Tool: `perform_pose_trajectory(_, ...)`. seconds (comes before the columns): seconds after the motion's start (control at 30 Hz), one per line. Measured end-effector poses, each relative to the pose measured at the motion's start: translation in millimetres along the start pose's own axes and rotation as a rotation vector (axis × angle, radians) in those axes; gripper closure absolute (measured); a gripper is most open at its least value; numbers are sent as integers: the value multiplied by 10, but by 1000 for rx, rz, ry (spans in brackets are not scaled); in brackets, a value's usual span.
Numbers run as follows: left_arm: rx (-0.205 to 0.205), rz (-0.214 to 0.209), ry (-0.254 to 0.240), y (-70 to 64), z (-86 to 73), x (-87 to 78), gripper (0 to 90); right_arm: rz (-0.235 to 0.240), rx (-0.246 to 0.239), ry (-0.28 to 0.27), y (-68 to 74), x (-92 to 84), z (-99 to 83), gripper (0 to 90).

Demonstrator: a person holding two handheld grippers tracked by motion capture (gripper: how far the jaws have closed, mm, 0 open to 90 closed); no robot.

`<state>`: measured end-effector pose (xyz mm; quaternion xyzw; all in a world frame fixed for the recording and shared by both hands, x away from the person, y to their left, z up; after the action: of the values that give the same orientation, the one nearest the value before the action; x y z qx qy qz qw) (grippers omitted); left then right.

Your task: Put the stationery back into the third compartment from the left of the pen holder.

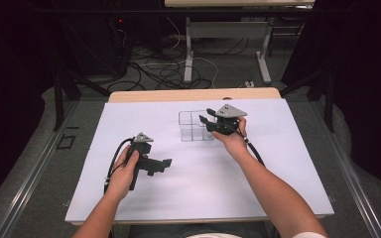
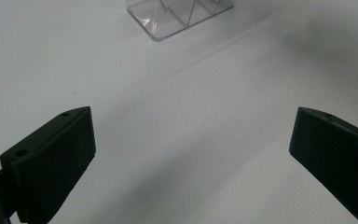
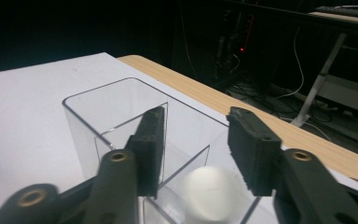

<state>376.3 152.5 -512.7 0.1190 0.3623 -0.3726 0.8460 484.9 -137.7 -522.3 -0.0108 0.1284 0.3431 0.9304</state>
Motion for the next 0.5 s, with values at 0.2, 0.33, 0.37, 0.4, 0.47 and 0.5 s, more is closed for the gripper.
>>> perform_pose_trajectory(0.2,-4,6,-1,10,-4,-5,3,-1,10,27,-17,-97,58,431)
perform_pose_trajectory(0.33,-13,8,0,20,-11,-7,3,-32,14,48,-17,-224,96,399)
perform_pose_trajectory(0.37,-10,8,1,24,-12,-9,3,-42,27,56,-15,-253,99,375)
perform_pose_trajectory(0.4,-8,9,2,26,-12,-10,3,-42,34,64,-19,-280,102,363)
perform_pose_trajectory(0.47,-14,8,-1,24,-12,-10,3,-48,62,74,-15,-341,104,352)
perform_pose_trajectory(0.5,-13,10,-3,27,-13,-11,3,-47,70,73,-17,-363,103,339)
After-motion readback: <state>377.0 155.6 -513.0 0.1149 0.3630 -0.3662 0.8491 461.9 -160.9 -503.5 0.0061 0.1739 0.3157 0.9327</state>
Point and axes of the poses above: each handheld gripper's, and its own axes: x roughly forward along the jaws, z roughly out of its top, y roughly to its left, the point moved 1 cm from there along x, roughly forward along the jaws, and after that the axes turned 9 degrees about x, right-handed, at the moved point
